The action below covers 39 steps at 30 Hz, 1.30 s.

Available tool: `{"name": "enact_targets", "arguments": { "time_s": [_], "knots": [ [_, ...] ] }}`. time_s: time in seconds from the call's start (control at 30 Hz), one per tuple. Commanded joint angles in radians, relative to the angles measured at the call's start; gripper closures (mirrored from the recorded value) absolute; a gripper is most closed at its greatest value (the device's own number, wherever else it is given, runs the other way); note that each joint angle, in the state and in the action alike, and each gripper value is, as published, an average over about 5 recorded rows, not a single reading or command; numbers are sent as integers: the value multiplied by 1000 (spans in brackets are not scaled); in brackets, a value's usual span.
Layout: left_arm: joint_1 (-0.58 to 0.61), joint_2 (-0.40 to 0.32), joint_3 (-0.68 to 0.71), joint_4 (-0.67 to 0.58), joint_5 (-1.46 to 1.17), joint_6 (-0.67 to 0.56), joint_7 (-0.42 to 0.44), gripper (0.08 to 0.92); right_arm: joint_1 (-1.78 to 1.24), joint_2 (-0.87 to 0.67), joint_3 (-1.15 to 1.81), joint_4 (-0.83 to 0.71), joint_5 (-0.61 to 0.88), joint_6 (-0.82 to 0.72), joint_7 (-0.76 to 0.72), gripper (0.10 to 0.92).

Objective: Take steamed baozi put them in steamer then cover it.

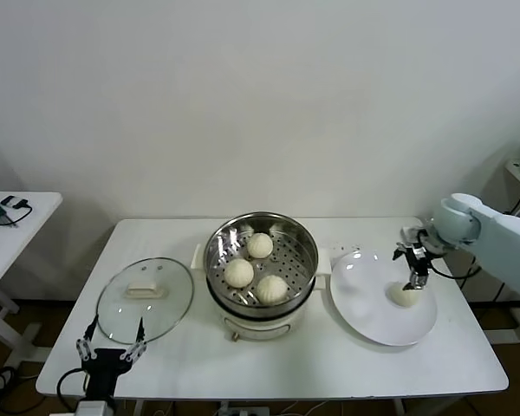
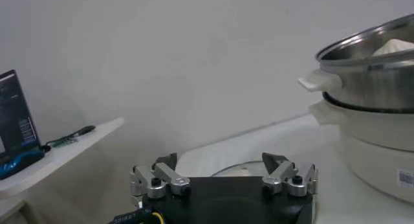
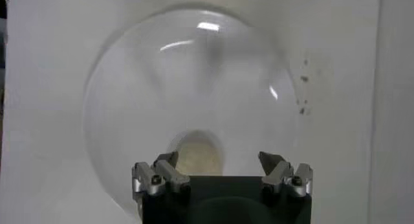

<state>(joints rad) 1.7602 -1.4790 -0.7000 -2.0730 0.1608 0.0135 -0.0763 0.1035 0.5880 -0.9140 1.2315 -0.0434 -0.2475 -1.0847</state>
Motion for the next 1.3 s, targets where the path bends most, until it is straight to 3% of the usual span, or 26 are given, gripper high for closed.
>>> {"name": "enact_targets", "arguments": {
  "time_s": [0.03,0.57,1.03,1.3],
  "knots": [
    [0,-2,-3,3,3,0,-1,177,-157,27,130,-114,-76,-12,-3,203],
    [-5,1,-9,11,-6,-1,-3,177,-160,129,133,-236,-115,12,-3,203],
    [-5,-1,-12,13,-2,-1,-5,177,-164,143,140,-252,-114,25,-11,208],
    [-2,-2,-12,6,-2,-1,-5,177,-153,135,138,-241,-97,26,-14,309]
  ]
}}
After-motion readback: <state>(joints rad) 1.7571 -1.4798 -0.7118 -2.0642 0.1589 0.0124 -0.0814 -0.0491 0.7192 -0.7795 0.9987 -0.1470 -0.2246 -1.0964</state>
